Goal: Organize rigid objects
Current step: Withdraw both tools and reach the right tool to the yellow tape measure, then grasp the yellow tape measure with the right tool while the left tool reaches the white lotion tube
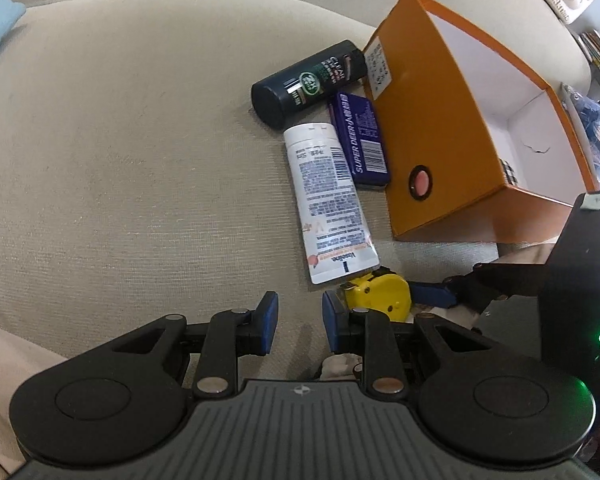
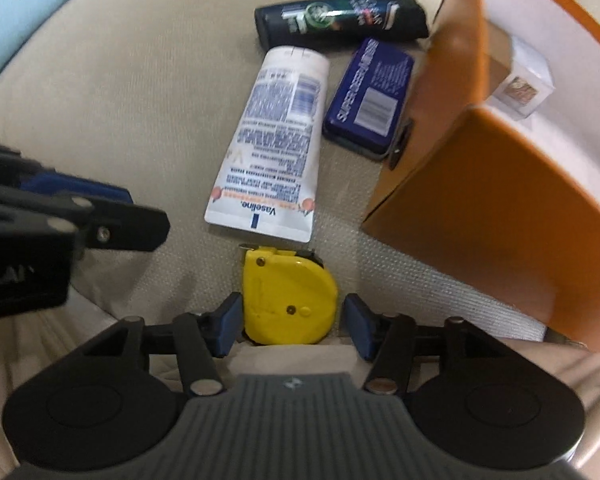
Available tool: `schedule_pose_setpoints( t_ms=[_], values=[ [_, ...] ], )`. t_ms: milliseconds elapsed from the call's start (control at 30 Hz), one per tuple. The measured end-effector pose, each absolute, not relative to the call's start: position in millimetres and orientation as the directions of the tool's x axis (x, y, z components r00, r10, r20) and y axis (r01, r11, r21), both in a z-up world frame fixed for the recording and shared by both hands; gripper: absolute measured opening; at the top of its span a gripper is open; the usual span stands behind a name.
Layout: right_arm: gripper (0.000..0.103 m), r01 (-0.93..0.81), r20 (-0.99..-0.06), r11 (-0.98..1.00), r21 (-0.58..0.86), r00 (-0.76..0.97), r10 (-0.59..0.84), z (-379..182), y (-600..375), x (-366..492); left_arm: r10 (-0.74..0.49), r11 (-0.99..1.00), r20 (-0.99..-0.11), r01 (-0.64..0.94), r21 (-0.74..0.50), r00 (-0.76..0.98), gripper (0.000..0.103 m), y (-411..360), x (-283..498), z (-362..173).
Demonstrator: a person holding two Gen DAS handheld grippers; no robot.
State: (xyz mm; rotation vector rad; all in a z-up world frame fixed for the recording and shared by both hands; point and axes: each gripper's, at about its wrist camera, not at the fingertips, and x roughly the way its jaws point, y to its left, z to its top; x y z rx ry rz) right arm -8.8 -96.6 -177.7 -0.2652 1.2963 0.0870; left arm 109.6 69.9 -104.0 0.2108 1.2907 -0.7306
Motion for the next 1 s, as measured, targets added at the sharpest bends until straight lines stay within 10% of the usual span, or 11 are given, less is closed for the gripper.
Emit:
schedule_pose_setpoints(
  t_ms=[767,1000],
  values=[
    [0.052,-0.093,-0.959,0.995,-0.046,0.281,-0.018,-170.5,-128.7,-8.6,-0.379,0.815,-0.925,0.482,-0.322,0.022,0.059,35.4,148.6,-135.1],
    [0.051,-0.075,-0.962,0.997,-0.022,0.274,-0.001,-173.3,-134.3,-11.2,-0.352,0.793,-0.933,0.553,-0.258,0.069,0.023,24.4,135.7,-132.0]
  ],
)
